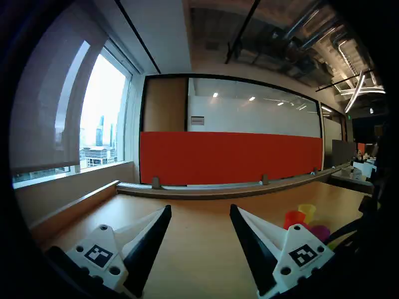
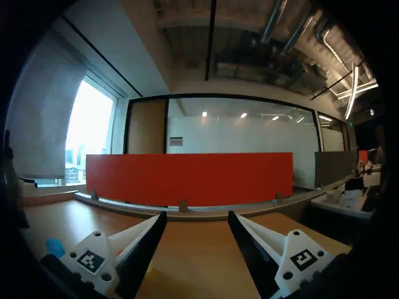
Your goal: Pour water
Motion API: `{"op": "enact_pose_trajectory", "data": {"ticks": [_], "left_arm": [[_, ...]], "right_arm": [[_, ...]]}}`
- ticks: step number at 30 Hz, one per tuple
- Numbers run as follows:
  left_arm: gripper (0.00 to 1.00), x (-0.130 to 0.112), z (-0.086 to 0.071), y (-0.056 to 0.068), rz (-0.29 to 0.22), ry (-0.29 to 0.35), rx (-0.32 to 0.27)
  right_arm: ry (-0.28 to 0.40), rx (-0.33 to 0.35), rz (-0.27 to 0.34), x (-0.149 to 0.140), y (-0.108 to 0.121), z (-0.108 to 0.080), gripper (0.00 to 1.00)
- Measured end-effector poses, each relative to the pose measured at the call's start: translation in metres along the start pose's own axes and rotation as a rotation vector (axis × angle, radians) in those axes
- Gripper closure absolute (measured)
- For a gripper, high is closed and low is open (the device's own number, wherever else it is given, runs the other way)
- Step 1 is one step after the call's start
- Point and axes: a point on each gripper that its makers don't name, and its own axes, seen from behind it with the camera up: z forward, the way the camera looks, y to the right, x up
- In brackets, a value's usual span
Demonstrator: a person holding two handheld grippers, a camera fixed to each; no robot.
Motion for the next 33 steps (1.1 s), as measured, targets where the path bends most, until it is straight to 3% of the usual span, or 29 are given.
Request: {"op": "enact_pose_trajectory", "data": {"ticks": [11, 33], "left_arm": [[0.14, -0.010, 0.001, 0.001, -0.034, 0.023, 0.036], [0.14, -0.046, -0.005, 0.008, -0.029, 0.028, 0.066]], "right_arm": [[-0.014, -0.010, 0.018, -0.006, -0.002, -0.002, 0.04], [-0.018, -0.047, 0.016, -0.008, 0.004, -0.022, 0.02]]}}
